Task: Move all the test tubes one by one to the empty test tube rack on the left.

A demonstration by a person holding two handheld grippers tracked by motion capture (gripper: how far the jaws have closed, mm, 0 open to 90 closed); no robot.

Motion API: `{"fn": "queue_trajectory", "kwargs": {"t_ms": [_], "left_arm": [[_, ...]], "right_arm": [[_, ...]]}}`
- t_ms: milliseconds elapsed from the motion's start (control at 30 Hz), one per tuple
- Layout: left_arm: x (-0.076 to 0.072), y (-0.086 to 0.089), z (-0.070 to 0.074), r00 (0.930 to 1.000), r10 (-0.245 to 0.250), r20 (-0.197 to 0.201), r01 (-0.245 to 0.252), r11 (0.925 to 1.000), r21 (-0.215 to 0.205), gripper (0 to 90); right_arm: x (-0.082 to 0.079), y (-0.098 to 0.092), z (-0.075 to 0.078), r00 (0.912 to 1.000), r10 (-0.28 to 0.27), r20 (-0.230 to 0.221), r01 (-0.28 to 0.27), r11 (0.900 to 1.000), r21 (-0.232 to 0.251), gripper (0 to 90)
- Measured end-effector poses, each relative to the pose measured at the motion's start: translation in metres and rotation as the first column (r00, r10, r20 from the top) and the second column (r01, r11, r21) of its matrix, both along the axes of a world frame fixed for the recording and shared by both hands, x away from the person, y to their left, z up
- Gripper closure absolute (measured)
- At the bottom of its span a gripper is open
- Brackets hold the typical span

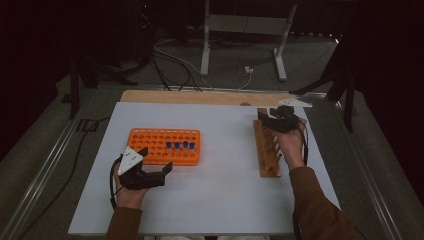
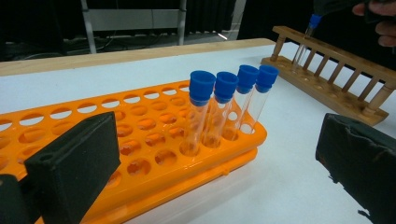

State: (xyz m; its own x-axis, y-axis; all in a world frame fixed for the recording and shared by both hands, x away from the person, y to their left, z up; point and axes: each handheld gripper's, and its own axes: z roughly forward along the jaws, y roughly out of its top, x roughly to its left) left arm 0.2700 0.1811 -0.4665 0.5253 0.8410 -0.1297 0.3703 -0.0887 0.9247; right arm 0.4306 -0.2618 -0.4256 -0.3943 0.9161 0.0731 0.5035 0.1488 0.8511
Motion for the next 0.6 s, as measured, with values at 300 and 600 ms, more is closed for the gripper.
{"fn": "queue_trajectory", "kwargs": {"t_ms": [300, 600], "left_arm": [[-0.002, 0.004, 0.0, 1.0, 0.009, 0.0, -0.009, 1.0, -0.002, 0.8], [-0.002, 0.004, 0.0, 0.9999, 0.016, -0.001, -0.016, 0.9999, 0.001, 0.8]], "right_arm": [[0.01, 0.001, -0.015, 0.9983, -0.011, -0.058, 0.009, 0.999, -0.035, 68.9], [0.009, -0.004, -0.023, 0.997, -0.035, -0.07, 0.031, 0.998, -0.047, 75.5]]}}
